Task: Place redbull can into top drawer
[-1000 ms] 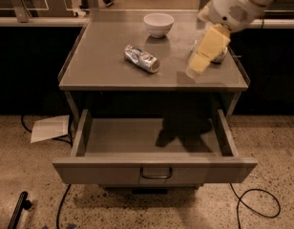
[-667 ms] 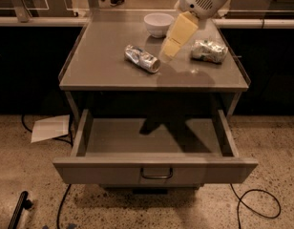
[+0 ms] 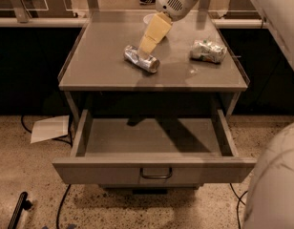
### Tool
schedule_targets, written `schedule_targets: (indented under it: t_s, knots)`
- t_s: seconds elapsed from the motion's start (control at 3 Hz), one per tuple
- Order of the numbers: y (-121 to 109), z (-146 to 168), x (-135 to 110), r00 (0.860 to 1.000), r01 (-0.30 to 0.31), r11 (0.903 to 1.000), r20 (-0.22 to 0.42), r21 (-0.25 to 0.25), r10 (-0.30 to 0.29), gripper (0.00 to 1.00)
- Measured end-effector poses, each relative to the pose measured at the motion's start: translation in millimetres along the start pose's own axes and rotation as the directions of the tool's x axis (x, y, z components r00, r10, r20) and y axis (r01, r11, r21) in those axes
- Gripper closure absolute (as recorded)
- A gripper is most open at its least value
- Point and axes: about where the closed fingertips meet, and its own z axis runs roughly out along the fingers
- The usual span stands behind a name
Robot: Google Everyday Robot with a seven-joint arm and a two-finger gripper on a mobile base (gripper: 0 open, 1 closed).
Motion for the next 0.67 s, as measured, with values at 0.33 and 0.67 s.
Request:
schedule_targets:
  t_s: [0.33,0.67]
  knots:
    - [-13,13,18,0.996,-0.089,0.9955,0.029,0.031,0.088,0.00]
    - [-37,40,28,0.982,-0.180,0.9807,0.071,0.077,0.175,0.00]
